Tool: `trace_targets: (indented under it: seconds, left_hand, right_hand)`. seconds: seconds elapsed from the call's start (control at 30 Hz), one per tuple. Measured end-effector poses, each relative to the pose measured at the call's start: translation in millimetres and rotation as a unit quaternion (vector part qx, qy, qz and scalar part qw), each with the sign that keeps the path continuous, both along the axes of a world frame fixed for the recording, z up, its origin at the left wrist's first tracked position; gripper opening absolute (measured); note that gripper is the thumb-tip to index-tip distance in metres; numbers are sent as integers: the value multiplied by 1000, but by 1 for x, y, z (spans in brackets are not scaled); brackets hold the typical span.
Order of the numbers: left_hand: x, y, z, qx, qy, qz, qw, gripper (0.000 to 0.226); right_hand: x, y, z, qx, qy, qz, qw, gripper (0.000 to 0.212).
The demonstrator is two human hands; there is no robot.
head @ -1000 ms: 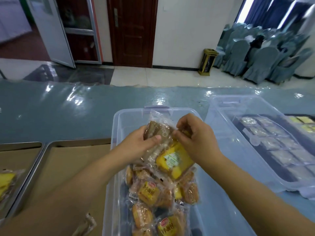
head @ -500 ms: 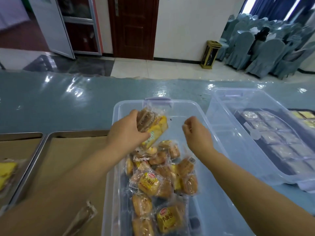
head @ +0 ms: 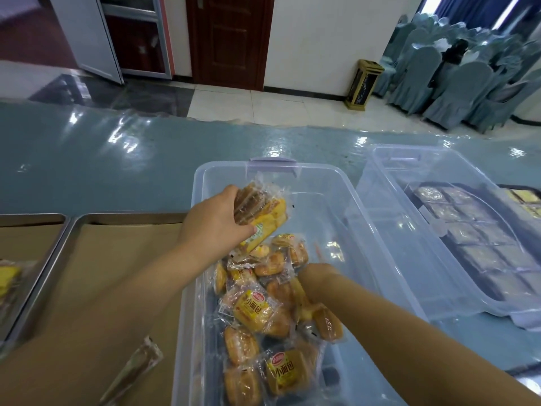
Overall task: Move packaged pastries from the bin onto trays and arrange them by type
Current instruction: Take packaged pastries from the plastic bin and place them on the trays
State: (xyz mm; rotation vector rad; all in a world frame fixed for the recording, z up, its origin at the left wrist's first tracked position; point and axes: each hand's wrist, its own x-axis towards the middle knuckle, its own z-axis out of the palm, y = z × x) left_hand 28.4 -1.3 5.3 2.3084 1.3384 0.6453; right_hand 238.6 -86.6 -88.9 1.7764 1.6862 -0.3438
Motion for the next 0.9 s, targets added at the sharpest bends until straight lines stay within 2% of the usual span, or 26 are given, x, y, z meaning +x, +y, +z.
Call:
trace_targets:
  seconds: [0.17,0.33,0.47,0.63,0.7,0.77,0.83,0.9]
  left_hand:
    - [0,1,-3,24,2,1,1000,45]
    - [0,0,-4,34,-3,8,999,47]
    - [-1,0,-3,21,-25,2,999,49]
    - [-4,-2,-1,-2,-59,-11,998,55]
    - [-6,-3,1,-12,-72,-16,997,51]
    - [-8,-4,3,-16,-84,-17,996,46]
    - [-11,-6,6,-26,-115,-14,993,41]
    - [-14,-7,10,-36,-163,3,986,40]
  right_hand:
    - [-9,9,-15,36,68,-101,992,31]
    - [-3,-3,-19,99,29,-61,993,27]
    - [5,-10,-2,87,77,-90,989,18]
    - [7,-20,34,114,89,-113,983,20]
    - [5,-23,53,167,118,-169,964,13]
    - [0,-23,71,244,150,-226,931,7]
    - [-9,-22,84,320,182,-275,888,13]
    - [-21,-19,95,398,238,-322,826,24]
